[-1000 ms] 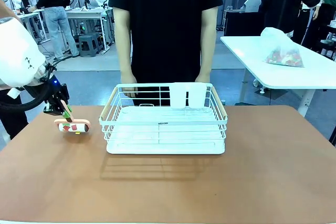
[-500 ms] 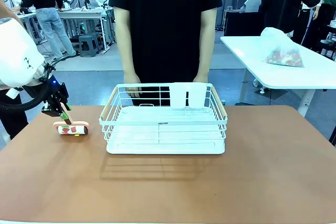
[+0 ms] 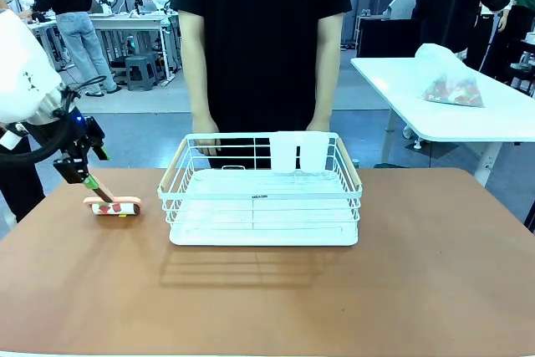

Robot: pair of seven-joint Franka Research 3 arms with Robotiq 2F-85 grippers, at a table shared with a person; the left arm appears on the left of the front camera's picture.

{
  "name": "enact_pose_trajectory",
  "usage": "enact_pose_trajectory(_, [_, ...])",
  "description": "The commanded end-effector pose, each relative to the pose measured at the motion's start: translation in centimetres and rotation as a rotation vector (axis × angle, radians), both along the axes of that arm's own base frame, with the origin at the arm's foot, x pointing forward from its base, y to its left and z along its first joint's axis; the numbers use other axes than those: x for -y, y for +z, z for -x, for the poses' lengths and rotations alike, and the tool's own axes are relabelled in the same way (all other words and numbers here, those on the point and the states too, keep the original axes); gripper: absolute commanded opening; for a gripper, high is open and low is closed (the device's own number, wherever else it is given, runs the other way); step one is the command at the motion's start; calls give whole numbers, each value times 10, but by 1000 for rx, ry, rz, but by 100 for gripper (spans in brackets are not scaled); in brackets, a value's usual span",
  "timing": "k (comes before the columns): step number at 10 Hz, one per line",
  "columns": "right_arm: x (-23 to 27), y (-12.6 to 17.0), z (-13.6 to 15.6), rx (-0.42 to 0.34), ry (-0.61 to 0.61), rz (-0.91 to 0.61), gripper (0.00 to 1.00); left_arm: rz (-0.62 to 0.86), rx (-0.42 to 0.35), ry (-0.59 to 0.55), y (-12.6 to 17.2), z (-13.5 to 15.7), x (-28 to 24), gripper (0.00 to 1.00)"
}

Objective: Clean the table.
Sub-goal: Place the Lint Roller down when the Dish drying rack is positioned in the middle of the table.

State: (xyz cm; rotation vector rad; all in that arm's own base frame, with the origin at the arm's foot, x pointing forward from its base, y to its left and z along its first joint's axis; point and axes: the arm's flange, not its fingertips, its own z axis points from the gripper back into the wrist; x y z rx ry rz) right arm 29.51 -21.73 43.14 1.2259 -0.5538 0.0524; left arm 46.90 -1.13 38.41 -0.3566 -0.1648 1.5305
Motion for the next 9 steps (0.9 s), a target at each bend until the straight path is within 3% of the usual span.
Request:
enact_pose_trajectory(1, [0, 2, 0, 21, 3, -3, 100, -63, 2, 19, 20, 20, 1, 100])
enact_pose_trajectory(4, [0, 2, 0, 21, 3, -3, 100, -68, 28, -38, 32, 29, 1, 100])
enact_pose_trajectory(9, [0, 2, 0, 21, 3, -3, 100, -36, 35, -5, 28, 19, -2, 100])
